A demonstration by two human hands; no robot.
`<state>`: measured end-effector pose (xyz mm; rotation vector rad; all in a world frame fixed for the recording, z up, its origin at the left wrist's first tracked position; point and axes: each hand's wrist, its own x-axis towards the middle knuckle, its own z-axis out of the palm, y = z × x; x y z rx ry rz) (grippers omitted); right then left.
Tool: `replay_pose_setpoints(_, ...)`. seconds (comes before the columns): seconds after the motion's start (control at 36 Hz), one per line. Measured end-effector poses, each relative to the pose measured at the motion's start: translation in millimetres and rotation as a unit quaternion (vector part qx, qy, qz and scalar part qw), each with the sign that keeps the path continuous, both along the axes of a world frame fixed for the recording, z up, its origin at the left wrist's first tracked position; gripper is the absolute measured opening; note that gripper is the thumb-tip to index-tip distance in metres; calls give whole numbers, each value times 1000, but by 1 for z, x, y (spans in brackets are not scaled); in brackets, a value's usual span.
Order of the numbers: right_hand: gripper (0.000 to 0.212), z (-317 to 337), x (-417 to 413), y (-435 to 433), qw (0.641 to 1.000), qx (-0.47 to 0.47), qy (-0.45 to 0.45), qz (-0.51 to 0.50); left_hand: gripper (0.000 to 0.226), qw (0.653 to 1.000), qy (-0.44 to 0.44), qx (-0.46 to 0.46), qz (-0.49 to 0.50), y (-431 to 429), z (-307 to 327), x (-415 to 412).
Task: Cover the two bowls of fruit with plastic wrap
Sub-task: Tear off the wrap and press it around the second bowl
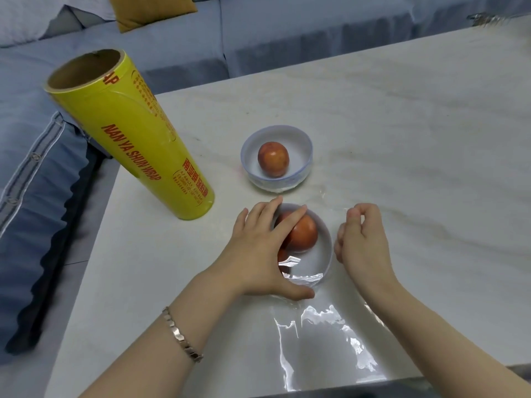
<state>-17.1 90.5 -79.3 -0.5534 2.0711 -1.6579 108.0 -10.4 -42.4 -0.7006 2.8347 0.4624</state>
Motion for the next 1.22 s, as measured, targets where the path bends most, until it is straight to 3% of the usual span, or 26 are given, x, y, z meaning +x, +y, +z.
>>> replay_pose_setpoints(0.17,20,-2,-8,9,1000,17,-8,-12,119,1000,-3,-4,-5,-2,-2,2)
replay_pose_setpoints(0.42,9,-22,-20,-4,992,123,-4,-8,117,998,25,-31,49,10,-10,3)
replay_pose_setpoints(0.56,29,-18,-29,-12,990,138,-31,27,116,985,44,-45,160,25,-16,-3)
replay_pose_setpoints(0.64,44,-11,-26,-2,981,103,-153,57,116,957,77,-35,278,34,-16,-12)
replay_pose_setpoints(0.72,41,-8,-19,9,970,104,-188,111,117,943,62,-12,325,39,-12,-19)
replay_pose_setpoints(0.83,35,-3,-19,10,968,93,-186,140,120,955,11,35,295,31,-2,-15)
replay_pose_setpoints(0.97,26,0,-15,-2,968,62,-175,167,130,981,48,66,174,3,16,4)
replay_pose_setpoints(1.08,19,1,-11,-5,980,30,-159,112,135,999,-4,26,30,-16,19,4)
replay_pose_setpoints(1.22,23,4,-5,-5,990,-26,-139,24,135,999,-41,19,-18,-15,6,-7)
